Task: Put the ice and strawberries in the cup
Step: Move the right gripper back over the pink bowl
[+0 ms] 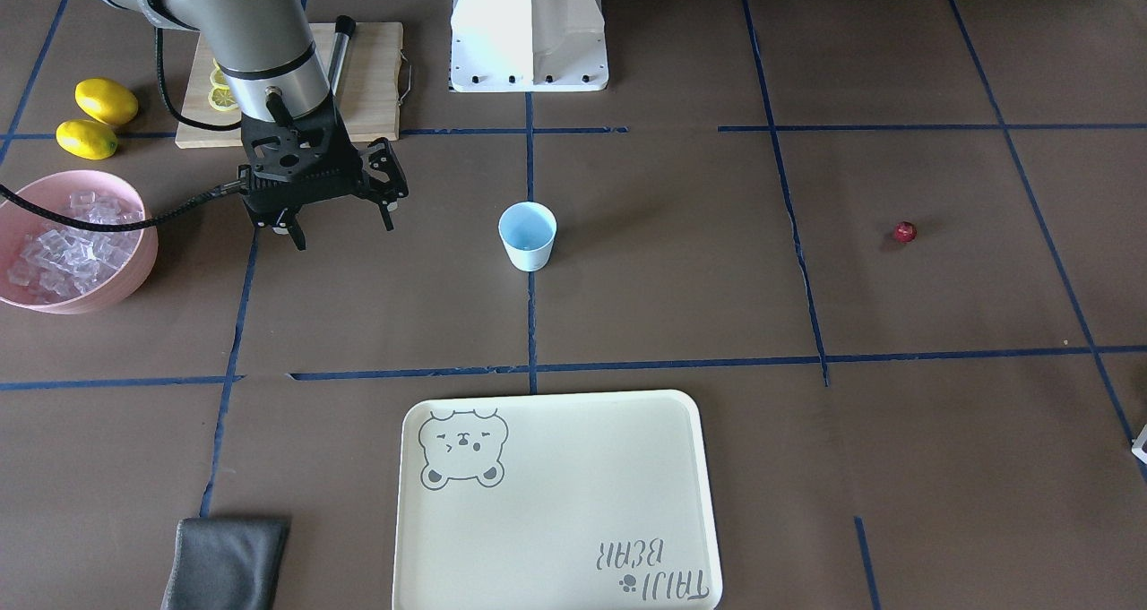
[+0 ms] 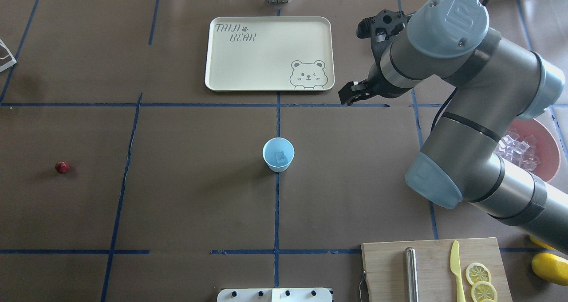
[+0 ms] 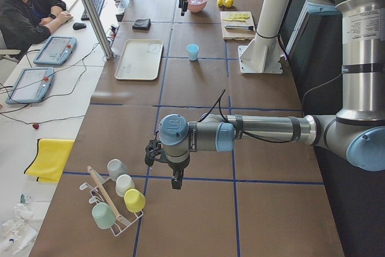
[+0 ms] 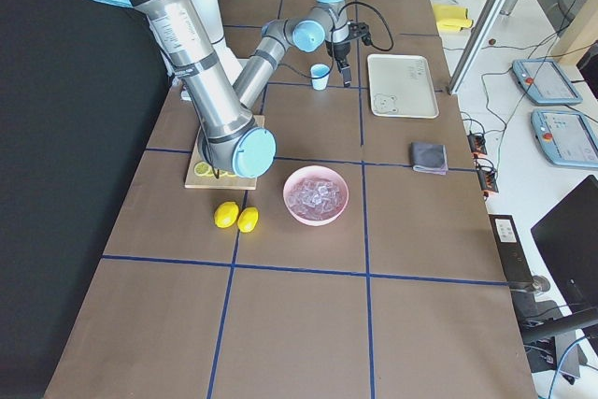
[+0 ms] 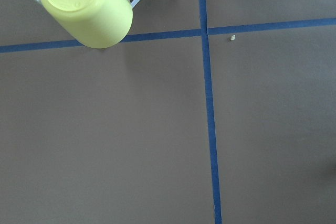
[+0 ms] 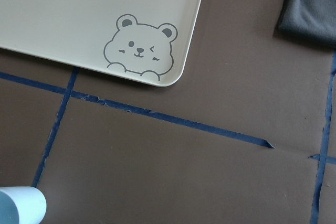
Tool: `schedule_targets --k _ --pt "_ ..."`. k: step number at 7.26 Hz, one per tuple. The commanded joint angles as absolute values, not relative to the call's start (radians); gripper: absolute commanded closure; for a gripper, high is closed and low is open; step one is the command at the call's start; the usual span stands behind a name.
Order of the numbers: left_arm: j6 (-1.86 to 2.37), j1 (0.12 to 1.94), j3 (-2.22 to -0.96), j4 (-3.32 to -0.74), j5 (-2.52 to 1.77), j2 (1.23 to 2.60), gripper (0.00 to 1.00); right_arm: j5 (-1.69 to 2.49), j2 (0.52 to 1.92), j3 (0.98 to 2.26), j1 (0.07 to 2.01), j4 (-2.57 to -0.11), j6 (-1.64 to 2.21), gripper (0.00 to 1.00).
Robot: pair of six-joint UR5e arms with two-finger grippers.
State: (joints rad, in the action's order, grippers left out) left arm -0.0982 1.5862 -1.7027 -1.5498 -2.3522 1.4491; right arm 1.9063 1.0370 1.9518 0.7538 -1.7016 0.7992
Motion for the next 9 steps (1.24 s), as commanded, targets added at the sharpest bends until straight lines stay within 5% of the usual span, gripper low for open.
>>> schedule_targets --k 1,6,9 --pt "-0.098 1.586 -1.698 -1.551 -2.353 1.45 0.0 2.058 1.124 1.977 0.854 -1.701 0.654 0.0" --pt "-0.098 1.583 -1.701 -1.551 -2.358 1.45 0.0 2.201 1.564 2.034 1.115 -1.608 0.027 0.0" --pt "-0.098 1.58 -1.7 -1.551 -2.362 1.45 0.0 2.204 1.652 1.952 1.114 -1.463 0.017 0.0"
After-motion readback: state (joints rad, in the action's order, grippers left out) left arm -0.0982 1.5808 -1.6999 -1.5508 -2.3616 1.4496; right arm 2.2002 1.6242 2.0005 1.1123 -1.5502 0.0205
